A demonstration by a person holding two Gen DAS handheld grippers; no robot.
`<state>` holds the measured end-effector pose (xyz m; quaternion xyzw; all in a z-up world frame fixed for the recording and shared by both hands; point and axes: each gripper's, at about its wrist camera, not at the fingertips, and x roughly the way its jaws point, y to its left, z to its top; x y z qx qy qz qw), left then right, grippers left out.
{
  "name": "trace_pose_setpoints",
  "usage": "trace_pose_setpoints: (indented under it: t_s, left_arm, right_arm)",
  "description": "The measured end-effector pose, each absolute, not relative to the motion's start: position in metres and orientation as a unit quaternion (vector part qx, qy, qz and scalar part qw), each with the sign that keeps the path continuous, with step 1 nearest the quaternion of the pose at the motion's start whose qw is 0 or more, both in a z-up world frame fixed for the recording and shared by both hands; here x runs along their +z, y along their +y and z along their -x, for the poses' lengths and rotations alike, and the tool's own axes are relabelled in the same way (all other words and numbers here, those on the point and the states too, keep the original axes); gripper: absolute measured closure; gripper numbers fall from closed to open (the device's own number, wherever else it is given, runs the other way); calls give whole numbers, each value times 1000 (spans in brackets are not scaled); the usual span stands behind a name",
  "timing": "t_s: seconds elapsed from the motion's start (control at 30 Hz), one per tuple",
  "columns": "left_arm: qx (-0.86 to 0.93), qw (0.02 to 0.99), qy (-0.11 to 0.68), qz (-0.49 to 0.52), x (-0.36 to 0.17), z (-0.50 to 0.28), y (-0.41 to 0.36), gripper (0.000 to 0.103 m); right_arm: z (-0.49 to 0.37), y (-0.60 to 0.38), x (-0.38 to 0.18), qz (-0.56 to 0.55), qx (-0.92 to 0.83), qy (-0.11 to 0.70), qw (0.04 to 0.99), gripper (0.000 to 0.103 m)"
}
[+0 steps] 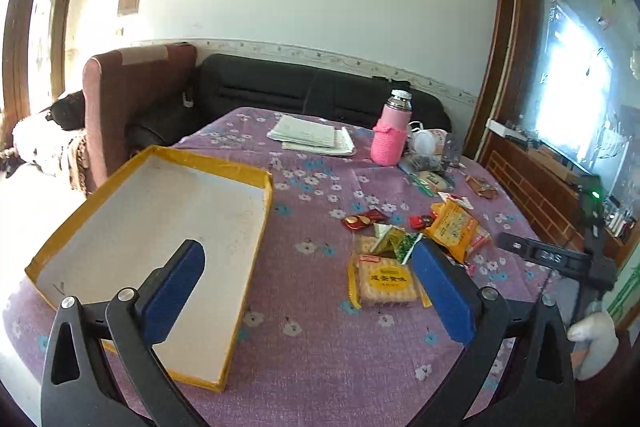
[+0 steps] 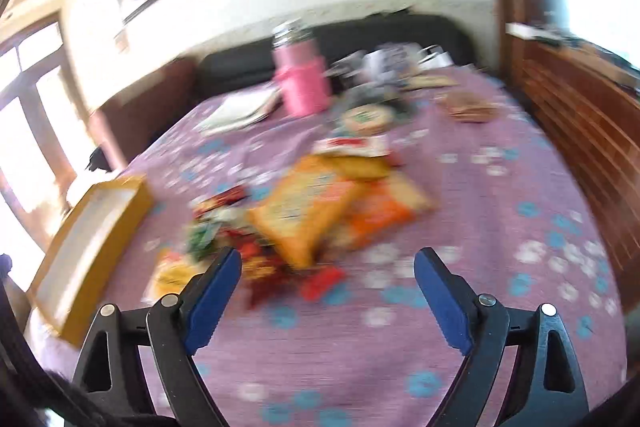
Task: Organize snacks
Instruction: 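Move the right gripper to the green pea snack pack and grasp it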
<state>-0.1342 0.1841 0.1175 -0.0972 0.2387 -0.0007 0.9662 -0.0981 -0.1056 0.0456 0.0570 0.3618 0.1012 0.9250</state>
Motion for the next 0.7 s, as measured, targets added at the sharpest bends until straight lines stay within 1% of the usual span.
trace_pose_setpoints:
  t_s: [0.07,0.13,0.17,0.23,0.37,0.5,0.6,0.63,0.7]
  left_arm:
    - [-6,966,237,99,115,134,183,0]
    - [-1,966,239,97,113,133,186,0]
    - [1,966,240,98,112,134,189,0]
    - [2,965,241,104,112,135,195,0]
    - [11,959,251,128,106,132,210,0]
    - [12,954,258,148,100,132,224,0]
    - [9,953,260,154,97,131,227,0]
    - [5,953,260,158,95,131,228,0]
    - [-3,951,263,162,93,129,226,0]
  right_arm:
    - [84,-84,47,-62,146,378,912,17]
    - [70,-57,44,-60,188,401,895,29]
    - [67,-47,40,-55,198,408,889,31]
    - [60,-18,29,-40,224,426,876,39]
    - [43,11,8,-47,240,458,855,39]
    - [39,23,-15,-74,253,504,823,37]
    - [53,27,-15,-91,315,529,783,38]
    - [58,24,-9,-104,335,526,775,39]
    - [59,16,7,-105,317,500,799,39]
